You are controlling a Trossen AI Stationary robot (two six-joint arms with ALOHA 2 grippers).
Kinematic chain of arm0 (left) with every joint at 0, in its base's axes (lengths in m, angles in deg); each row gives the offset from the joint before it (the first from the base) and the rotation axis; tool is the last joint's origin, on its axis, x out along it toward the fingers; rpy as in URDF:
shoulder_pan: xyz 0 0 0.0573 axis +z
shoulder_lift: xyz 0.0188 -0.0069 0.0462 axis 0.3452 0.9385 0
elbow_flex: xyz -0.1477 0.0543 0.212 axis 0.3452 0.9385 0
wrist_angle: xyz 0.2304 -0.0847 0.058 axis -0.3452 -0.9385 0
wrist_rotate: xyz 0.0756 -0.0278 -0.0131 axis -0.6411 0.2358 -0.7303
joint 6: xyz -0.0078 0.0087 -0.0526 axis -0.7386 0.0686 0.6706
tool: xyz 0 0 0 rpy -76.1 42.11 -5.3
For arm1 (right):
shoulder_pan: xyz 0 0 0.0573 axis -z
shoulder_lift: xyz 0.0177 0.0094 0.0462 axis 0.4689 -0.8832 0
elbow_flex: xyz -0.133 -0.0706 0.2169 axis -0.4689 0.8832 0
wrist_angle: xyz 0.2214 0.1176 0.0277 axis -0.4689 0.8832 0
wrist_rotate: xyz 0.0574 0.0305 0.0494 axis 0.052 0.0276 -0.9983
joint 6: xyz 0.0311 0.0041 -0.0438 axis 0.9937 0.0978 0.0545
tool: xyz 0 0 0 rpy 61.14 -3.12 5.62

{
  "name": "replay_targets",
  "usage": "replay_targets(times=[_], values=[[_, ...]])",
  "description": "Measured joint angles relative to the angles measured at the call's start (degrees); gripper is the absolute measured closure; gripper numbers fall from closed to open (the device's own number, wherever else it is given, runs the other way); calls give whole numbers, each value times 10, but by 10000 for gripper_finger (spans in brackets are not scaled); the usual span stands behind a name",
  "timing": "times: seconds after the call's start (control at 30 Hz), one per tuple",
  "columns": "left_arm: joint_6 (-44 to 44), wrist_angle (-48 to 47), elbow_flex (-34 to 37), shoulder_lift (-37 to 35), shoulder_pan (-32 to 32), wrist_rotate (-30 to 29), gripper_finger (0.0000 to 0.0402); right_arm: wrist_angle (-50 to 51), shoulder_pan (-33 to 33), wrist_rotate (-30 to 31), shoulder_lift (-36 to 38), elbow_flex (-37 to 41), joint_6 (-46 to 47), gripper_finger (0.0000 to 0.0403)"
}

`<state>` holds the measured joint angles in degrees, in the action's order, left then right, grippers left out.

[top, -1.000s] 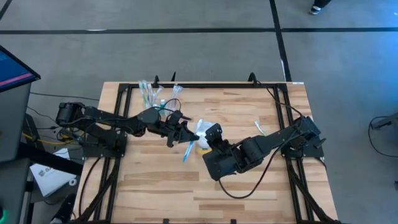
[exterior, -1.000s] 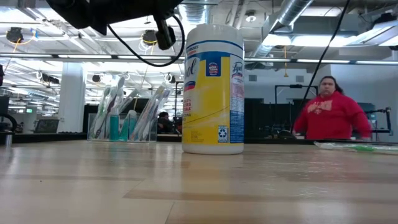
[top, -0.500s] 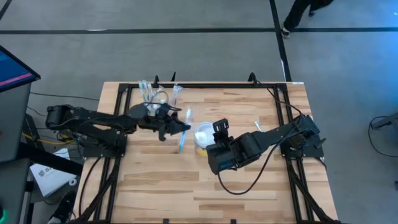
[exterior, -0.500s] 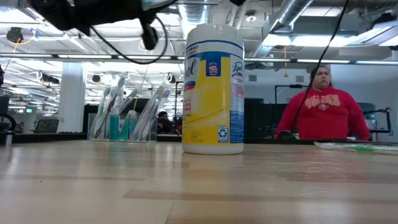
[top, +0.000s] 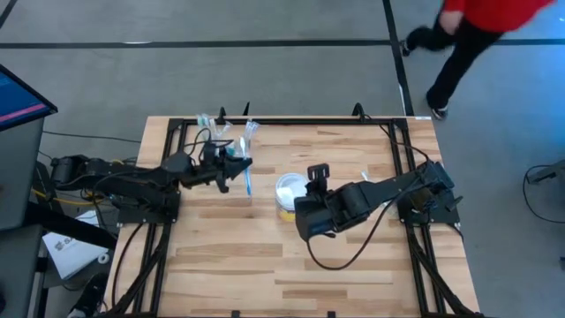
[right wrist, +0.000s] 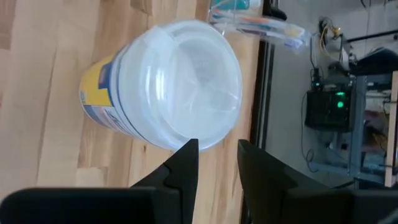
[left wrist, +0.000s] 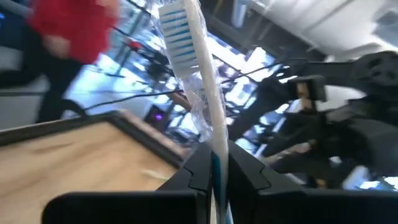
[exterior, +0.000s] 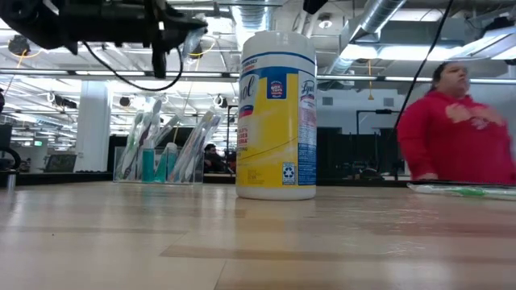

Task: Pick & Place toothbrushing station
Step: Put the blue toothbrush into the transparent organizer

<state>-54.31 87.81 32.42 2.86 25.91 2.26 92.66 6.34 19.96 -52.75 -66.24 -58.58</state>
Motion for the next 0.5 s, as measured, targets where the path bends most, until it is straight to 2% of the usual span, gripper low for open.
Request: replay_targets(times=[0.5], values=[[-88, -4, 30, 12, 0, -171, 386, 27, 10, -3, 0, 0, 45, 301]])
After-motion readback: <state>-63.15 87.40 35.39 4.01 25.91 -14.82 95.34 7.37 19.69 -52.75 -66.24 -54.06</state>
